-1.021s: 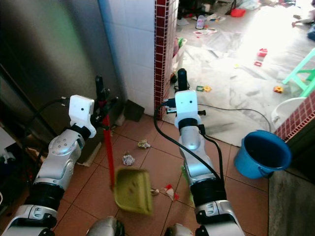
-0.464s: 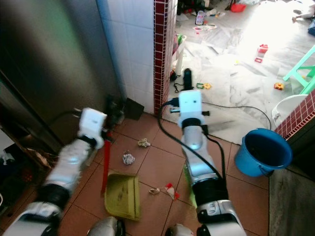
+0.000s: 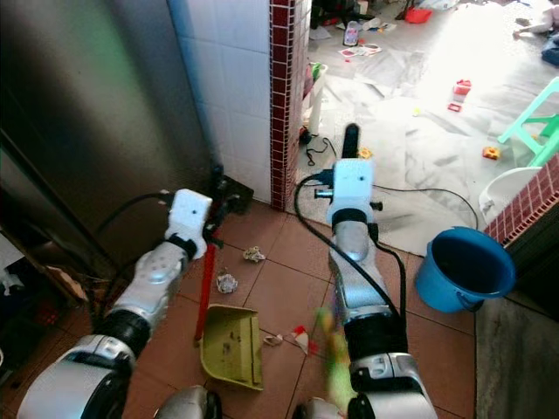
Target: Sweep floor
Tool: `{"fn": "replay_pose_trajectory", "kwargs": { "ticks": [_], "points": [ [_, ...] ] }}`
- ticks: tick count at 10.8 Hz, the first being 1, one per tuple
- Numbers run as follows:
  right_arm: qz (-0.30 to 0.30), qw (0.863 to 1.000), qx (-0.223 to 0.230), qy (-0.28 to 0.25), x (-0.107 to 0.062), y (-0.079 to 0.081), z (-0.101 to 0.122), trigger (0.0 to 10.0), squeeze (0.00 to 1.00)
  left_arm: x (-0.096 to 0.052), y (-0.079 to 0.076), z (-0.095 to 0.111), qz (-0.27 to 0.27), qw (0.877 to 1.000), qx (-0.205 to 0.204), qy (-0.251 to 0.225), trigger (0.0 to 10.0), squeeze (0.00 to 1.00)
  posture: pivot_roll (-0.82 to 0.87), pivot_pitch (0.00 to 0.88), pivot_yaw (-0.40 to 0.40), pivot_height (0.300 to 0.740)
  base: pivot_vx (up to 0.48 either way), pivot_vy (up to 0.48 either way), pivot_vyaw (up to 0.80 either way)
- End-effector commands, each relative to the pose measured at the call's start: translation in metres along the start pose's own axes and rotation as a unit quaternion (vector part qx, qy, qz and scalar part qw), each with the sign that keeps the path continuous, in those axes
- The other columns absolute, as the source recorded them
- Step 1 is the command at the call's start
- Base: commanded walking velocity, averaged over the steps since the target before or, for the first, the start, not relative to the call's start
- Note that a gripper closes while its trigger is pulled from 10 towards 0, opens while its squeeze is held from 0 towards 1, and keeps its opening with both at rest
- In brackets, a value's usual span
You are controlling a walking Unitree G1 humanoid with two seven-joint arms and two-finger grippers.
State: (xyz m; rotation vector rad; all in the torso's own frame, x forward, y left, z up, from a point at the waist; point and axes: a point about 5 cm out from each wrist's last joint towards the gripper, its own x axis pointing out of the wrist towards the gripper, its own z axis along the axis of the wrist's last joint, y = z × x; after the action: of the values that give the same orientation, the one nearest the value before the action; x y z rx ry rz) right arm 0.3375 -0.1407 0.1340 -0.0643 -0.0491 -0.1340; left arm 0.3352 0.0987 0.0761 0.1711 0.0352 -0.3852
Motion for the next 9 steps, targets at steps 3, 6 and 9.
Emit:
{"fn": "replay_pose_trajectory", "kwargs": {
  "ticks": [3,6,9],
  "points": [
    [0.026,0.997,0.066,0.034,0.001,0.013,-0.001,10.0,0.0,0.005,-0.007,0.0,-0.014,1.0,-0.017,0.002,10.0,0.0,-0.07,0.038,0.018,0.74,0.0,0.0,0.0],
    [0.067,0.991,0.108,0.038,0.004,0.027,0.006,10.0,0.0,0.007,-0.012,-0.002,-0.022,0.998,-0.064,0.011,10.0,0.0,-0.07,0.031,0.019,0.74,0.0,0.0,0.0],
    [0.095,0.986,0.131,0.033,0.006,0.032,0.018,10.0,0.0,0.009,-0.021,-0.004,-0.032,0.995,-0.093,0.017,10.0,0.0,-0.07,0.025,0.022,0.74,0.0,0.0,0.0]
  ]
}}
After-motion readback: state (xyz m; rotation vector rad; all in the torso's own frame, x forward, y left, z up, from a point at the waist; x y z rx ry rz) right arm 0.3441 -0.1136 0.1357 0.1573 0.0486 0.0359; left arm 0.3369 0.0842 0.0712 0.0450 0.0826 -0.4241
